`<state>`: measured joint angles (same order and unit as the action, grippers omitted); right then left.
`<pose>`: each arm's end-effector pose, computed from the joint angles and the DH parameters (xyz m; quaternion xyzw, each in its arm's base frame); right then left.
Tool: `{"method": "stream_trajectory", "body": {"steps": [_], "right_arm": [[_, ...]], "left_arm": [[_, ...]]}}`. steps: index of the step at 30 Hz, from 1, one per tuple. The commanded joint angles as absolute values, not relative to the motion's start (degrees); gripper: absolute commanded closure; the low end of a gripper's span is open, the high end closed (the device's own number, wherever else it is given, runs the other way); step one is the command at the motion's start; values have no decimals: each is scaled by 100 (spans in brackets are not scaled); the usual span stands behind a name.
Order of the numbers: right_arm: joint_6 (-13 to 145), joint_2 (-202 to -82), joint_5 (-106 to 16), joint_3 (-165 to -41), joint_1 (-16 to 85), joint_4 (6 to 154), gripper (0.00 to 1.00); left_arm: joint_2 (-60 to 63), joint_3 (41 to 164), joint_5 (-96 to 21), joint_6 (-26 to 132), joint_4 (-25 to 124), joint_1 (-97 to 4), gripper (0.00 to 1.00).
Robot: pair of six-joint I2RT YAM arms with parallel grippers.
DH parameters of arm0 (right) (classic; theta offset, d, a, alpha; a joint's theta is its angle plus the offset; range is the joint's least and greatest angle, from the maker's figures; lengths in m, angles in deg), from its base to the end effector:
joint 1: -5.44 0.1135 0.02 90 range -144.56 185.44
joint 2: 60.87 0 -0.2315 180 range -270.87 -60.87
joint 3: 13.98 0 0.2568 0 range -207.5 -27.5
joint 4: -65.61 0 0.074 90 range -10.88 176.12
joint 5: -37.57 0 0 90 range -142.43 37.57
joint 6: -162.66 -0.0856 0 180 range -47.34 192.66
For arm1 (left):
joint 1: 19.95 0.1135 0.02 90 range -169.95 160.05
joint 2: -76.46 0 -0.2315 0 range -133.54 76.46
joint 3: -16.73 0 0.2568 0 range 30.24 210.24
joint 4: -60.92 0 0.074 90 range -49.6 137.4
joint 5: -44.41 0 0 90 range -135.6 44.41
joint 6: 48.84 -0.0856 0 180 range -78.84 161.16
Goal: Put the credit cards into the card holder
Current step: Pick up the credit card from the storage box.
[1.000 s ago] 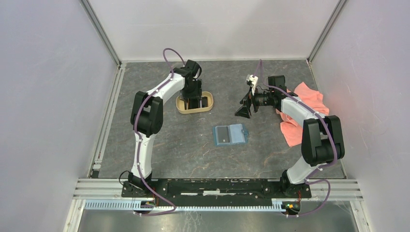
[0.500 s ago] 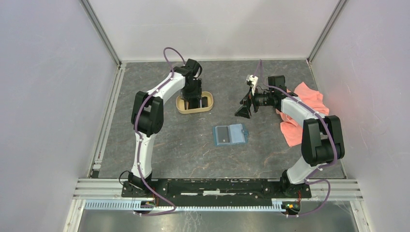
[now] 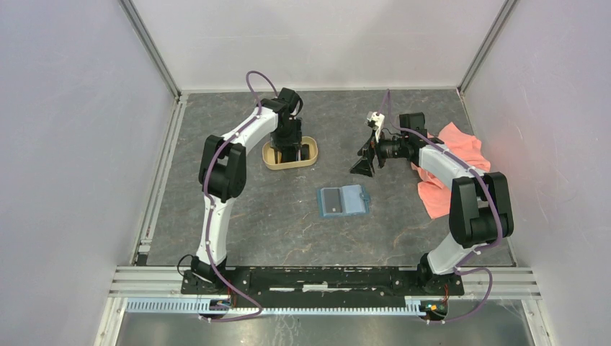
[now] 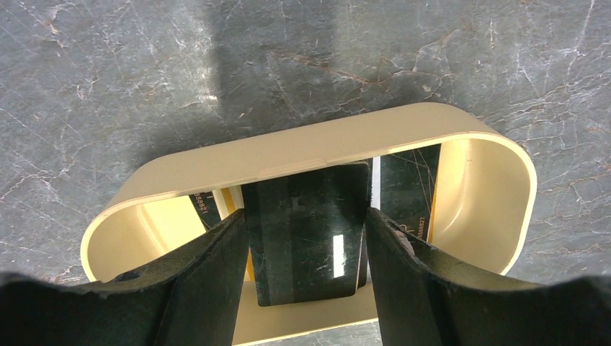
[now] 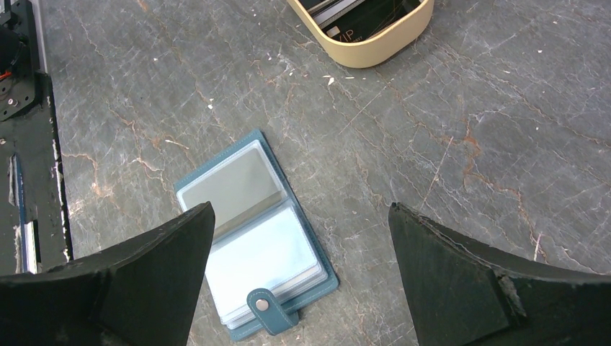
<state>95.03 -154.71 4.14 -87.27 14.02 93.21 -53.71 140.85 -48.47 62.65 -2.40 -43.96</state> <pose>0.3421 0.1239 0.1641 -0.3826 0.7476 0.4016 0.3654 0.4410 -0.1917 0.1141 0.0171 0.9834 -0.0464 0.1746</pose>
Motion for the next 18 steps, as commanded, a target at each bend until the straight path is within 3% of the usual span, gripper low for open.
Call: {"method": "stream_trajectory", "body": {"steps": [1, 10, 18], "right_arm": [[9587, -15536, 531, -8903, 1397, 9251, 2], [9595, -15554, 532, -8908, 1398, 9249, 2], [9613, -15567, 531, -8903, 1398, 9257, 2]], "left_arm": [[-5481, 14340, -4931, 5878, -397, -4430, 34], [-5317, 14185, -4986, 5893, -304, -4439, 49], [-4740, 13576, -5005, 5934, 212, -4409, 49]]}}
